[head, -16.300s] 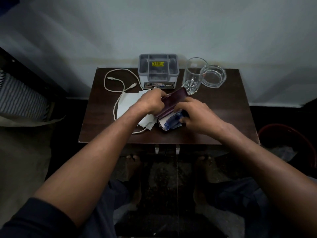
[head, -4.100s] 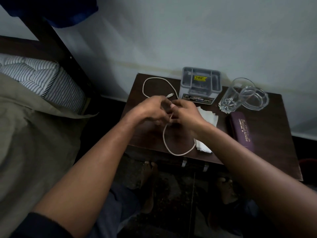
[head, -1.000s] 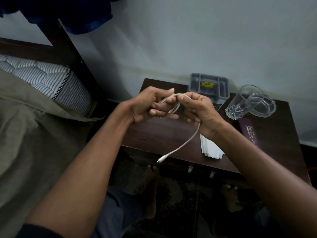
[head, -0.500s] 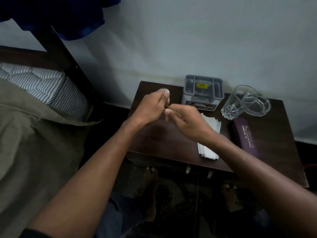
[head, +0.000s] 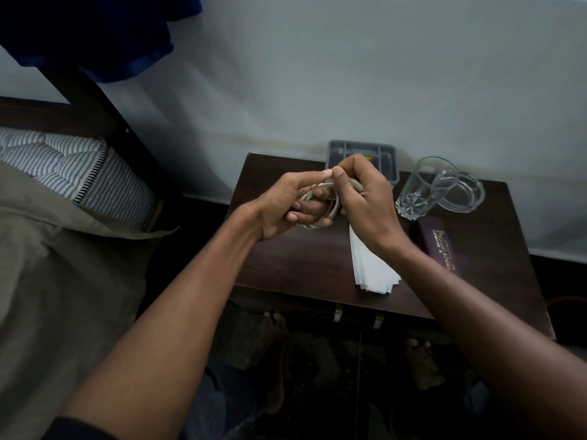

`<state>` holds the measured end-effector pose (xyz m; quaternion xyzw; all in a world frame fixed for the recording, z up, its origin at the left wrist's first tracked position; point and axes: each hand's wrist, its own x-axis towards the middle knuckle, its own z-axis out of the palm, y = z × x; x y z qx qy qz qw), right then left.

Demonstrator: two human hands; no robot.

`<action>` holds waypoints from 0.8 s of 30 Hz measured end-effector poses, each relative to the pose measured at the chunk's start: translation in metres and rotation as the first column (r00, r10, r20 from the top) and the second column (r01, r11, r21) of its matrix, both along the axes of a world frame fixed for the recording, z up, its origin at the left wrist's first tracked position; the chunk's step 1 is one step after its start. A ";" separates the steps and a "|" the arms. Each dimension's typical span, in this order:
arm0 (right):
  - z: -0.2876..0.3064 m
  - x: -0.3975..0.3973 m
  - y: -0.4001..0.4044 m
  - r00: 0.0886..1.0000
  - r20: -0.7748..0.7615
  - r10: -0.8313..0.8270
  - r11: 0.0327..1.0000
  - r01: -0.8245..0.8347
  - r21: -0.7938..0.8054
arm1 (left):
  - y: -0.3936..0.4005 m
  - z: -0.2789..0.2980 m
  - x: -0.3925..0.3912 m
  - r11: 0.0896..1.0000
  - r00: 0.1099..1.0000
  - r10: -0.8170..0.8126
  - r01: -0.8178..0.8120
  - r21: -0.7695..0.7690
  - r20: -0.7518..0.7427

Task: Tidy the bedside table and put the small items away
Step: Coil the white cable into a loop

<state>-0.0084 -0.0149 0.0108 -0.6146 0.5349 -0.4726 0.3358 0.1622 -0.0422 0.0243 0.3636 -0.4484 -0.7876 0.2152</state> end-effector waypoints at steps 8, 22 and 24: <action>-0.008 0.000 0.003 0.967 0.253 0.042 0.961 -0.108 0.255 | -0.003 -0.002 -0.010 0.973 0.985 0.153 -0.137 0.186 -0.078; -0.016 -0.003 -0.003 0.993 0.119 -0.029 0.954 -0.008 0.299 | -0.014 -0.018 0.023 0.929 0.878 0.326 -0.228 -0.293 0.350; -0.018 -0.002 -0.002 0.996 0.057 -0.066 0.956 0.047 0.291 | -0.016 -0.021 0.023 0.869 0.826 0.414 -0.234 -0.436 0.382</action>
